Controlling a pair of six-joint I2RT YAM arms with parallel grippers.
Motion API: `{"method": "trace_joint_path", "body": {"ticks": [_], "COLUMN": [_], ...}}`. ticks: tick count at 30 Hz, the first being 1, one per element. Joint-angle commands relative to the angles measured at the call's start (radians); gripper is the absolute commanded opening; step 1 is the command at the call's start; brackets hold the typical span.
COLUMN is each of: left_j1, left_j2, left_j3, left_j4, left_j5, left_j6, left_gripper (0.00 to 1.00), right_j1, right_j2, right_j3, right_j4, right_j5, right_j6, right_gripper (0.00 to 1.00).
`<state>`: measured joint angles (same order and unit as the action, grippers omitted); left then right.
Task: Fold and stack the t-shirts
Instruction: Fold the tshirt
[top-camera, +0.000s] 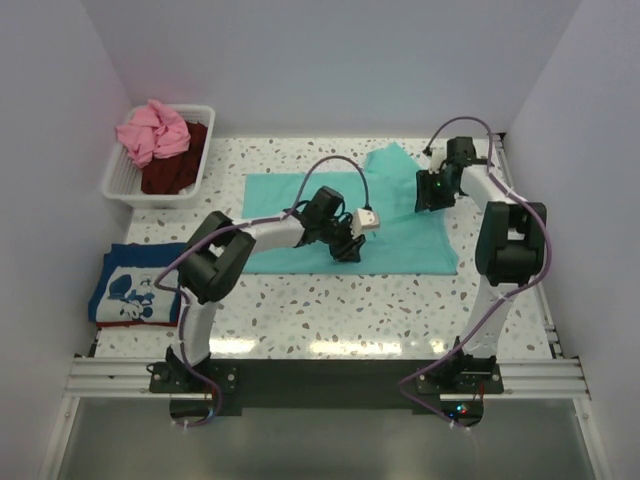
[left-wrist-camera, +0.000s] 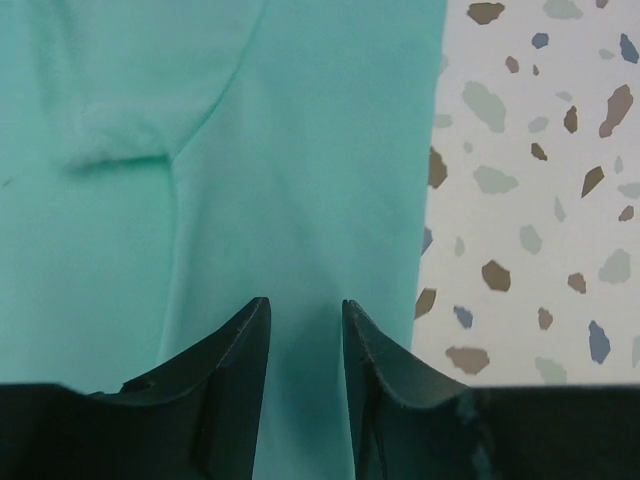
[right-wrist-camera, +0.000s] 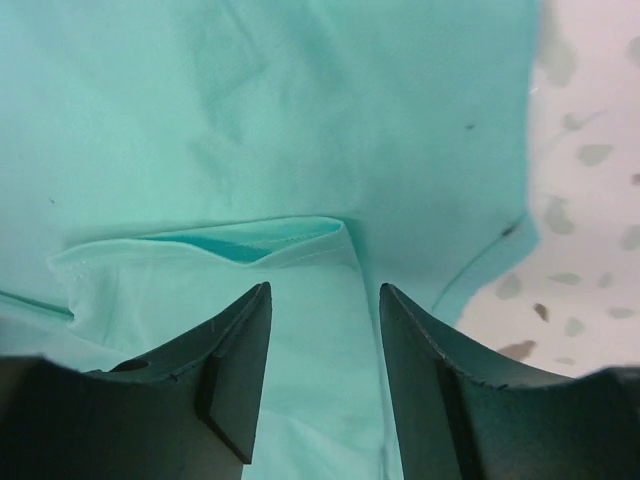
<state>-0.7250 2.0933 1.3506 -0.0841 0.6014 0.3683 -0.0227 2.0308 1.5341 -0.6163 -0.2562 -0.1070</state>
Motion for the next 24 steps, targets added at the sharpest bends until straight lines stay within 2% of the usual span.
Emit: {"method": "trace_joint_path", "body": {"ticks": [1, 5, 9, 11, 15, 24], "left_j1": [0.097, 0.215, 0.349, 0.375, 0.418, 0.427], "left_j2": [-0.147, -0.240, -0.294, -0.306, -0.300, -0.265], "left_j3": [-0.053, -0.085, -0.113, -0.123, -0.162, -0.243], "left_j4": [0.070, -0.029, -0.234, -0.288, -0.388, -0.431], "left_j5": [0.035, 0.011, -0.046, -0.086, -0.198, -0.279], "left_j6": [-0.147, -0.197, -0.102, -0.066, 0.010, 0.076], "left_gripper": [0.41, 0.43, 0.44, 0.45, 0.45, 0.44], "right_j1": [0.010, 0.010, 0.012, 0.012, 0.015, 0.015], "right_j2": [-0.130, -0.161, -0.193, -0.190, -0.155, -0.141], "right_j3": [0.083, 0.138, 0.058, 0.017, -0.069, -0.288], "right_j4": [0.037, -0.152, -0.240, -0.275, -0.254, -0.129], "right_j5": [0.107, 0.104, 0.081, 0.075, 0.097, 0.216], "right_j6": [-0.049, -0.164, -0.273, -0.286, -0.316, -0.347], "right_gripper": [0.52, 0.46, 0.43, 0.43, 0.41, 0.39]}}
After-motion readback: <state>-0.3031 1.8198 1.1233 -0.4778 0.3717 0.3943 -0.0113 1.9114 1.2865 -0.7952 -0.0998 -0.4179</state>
